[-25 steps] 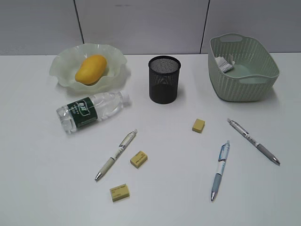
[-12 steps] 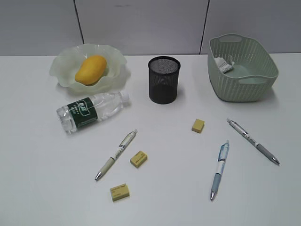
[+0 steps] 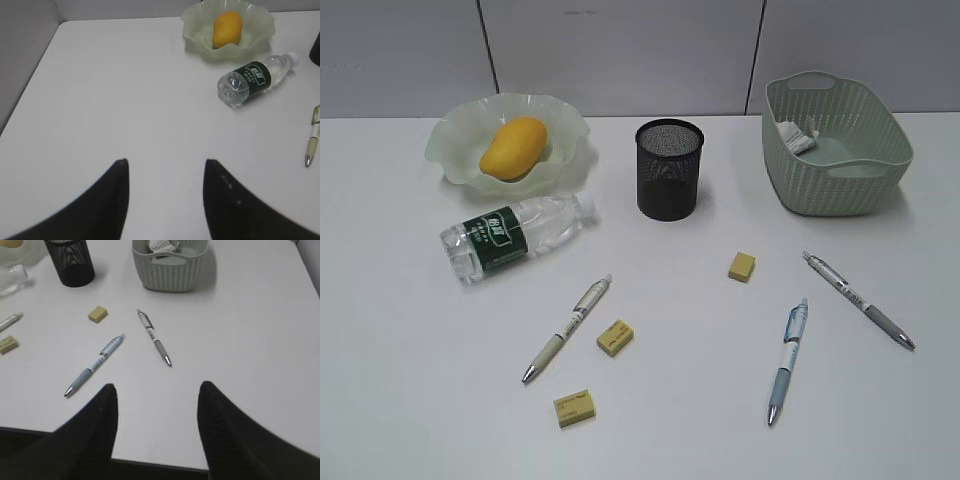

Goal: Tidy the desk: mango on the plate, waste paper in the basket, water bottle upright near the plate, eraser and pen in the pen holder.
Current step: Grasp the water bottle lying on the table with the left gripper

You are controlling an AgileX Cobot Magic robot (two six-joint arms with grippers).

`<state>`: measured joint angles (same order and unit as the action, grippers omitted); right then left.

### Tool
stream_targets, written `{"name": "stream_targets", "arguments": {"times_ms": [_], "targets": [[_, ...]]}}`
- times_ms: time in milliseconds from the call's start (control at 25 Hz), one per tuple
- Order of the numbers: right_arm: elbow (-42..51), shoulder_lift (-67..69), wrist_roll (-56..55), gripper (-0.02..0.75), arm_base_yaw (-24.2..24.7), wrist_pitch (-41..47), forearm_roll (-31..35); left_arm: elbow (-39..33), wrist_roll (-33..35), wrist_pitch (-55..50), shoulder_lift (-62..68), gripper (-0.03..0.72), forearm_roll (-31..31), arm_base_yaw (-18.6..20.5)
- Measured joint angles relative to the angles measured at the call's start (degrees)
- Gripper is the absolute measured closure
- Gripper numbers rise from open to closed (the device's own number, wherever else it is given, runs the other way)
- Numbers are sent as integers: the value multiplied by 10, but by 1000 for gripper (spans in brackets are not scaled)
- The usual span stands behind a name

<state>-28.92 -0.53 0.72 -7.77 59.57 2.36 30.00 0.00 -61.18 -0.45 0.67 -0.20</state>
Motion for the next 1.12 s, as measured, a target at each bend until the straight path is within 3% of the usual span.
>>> {"name": "stream_targets", "arguments": {"times_ms": [600, 680, 800, 880, 1120], "targets": [[2, 0, -3, 319, 0, 0, 16, 0, 0, 0, 0, 316, 0, 0], [2, 0, -7, 275, 0, 0, 15, 0, 0, 0, 0, 316, 0, 0], [2, 0, -7, 127, 0, 0, 14, 0, 0, 0, 0, 316, 0, 0], [2, 0, -7, 98, 0, 0, 14, 0, 0, 0, 0, 316, 0, 0], [2, 0, -7, 176, 0, 0, 14, 0, 0, 0, 0, 316, 0, 0]]}}
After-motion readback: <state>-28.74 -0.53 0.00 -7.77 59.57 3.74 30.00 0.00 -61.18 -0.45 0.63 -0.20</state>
